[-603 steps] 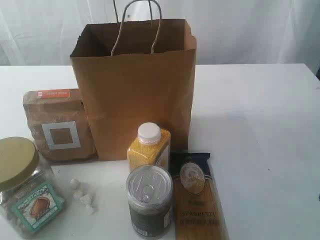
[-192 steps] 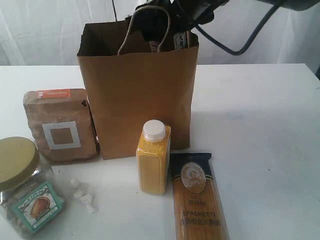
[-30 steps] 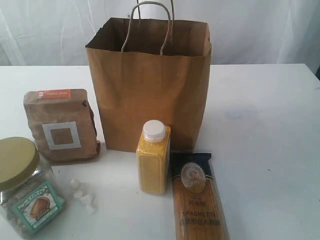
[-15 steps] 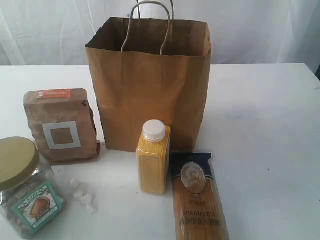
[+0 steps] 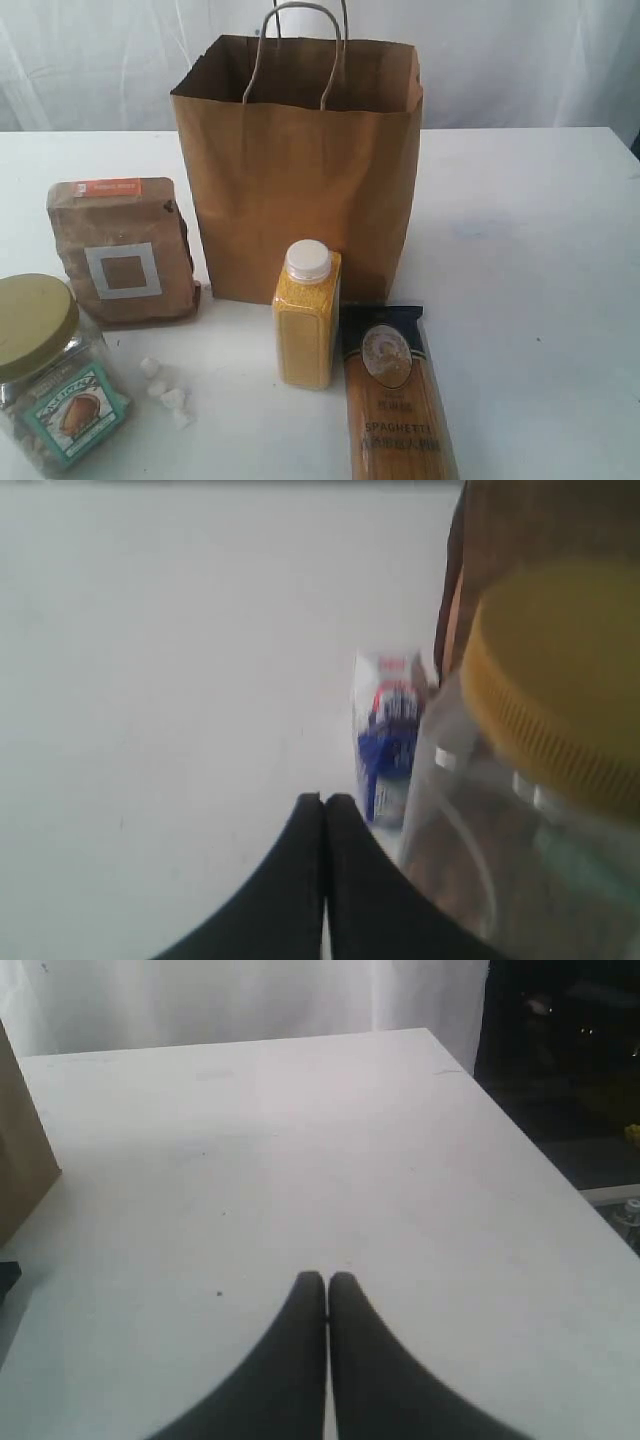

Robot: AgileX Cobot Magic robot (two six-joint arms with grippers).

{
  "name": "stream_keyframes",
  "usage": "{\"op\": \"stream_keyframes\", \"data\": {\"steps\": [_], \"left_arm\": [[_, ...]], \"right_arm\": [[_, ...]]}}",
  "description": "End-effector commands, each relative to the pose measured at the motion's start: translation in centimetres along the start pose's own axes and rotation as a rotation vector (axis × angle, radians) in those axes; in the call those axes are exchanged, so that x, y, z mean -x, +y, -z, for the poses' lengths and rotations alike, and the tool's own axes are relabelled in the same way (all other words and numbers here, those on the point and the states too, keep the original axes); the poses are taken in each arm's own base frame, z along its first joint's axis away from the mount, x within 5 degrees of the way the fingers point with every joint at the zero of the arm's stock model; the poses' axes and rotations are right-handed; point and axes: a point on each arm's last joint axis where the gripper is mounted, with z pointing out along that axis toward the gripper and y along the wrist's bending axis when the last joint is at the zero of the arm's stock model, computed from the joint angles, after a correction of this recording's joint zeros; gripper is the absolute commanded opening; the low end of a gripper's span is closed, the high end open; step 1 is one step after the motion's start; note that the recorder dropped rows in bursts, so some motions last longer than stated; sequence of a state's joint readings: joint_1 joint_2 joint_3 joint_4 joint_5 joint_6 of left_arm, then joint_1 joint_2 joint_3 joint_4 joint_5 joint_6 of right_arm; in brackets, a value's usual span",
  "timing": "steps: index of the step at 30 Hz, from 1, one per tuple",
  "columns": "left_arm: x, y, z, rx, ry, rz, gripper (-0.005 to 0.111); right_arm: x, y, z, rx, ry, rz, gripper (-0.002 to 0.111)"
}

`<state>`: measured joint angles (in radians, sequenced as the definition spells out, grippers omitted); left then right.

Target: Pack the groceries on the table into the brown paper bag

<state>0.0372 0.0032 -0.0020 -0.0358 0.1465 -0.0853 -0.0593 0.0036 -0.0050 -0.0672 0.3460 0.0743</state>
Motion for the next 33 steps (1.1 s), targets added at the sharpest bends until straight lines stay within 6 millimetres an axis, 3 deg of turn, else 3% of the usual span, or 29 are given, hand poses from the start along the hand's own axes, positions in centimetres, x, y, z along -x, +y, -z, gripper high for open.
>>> {"op": "stream_keyframes", "data": {"steps": [1,2,3,6,9,11,13,17,19,26,29,33], "left_arm": [[5.4,0.4,1.8,0.033,-0.643,0.056,0.000],[7.1,0.8,3.5,0.079,-0.901,0.032,0.000],[8.1,1.1,4.4,0.103,-0.988,0.077,0.000],[11.3,1.1,6.4,0.073,-1.082,0.167,0.000],[15.3,0.8,8.1,0.082,-1.128,0.120,0.000],[17.5,0.4,7.4,0.117,-0.994,-0.017,0.000],[18.3,-0.1,4.3,0.129,-0.697,-0.210,0.000],[15.6,-0.3,-3.4,0.035,-0.150,-0.392,0.000],[14.1,-0.3,-5.8,-0.006,0.018,-0.408,0.000],[11.7,-0.9,-8.3,-0.117,0.454,-0.156,0.000],[12.7,-0.9,-9.1,-0.129,0.611,-0.181,0.000],[15.1,0.8,-10.1,0.023,0.805,-0.254,0.000]], "right_arm": [[-0.1,0.0,0.0,-0.006,-0.007,0.014,0.000],[-0.1,0.0,0.0,-0.006,-0.007,0.014,0.000],[-0.1,0.0,0.0,-0.006,-0.007,0.014,0.000],[-0.1,0.0,0.0,-0.006,-0.007,0.014,0.000],[-0.1,0.0,0.0,-0.006,-0.007,0.014,0.000],[-0.1,0.0,0.0,-0.006,-0.007,0.014,0.000],[-0.1,0.0,0.0,-0.006,-0.007,0.014,0.000],[-0.1,0.0,0.0,-0.006,-0.007,0.014,0.000],[-0.1,0.0,0.0,-0.006,-0.007,0.014,0.000],[-0.1,0.0,0.0,-0.006,-0.007,0.014,0.000],[-0.1,0.0,0.0,-0.006,-0.007,0.014,0.000],[-0.1,0.0,0.0,-0.006,-0.007,0.014,0.000]]}}
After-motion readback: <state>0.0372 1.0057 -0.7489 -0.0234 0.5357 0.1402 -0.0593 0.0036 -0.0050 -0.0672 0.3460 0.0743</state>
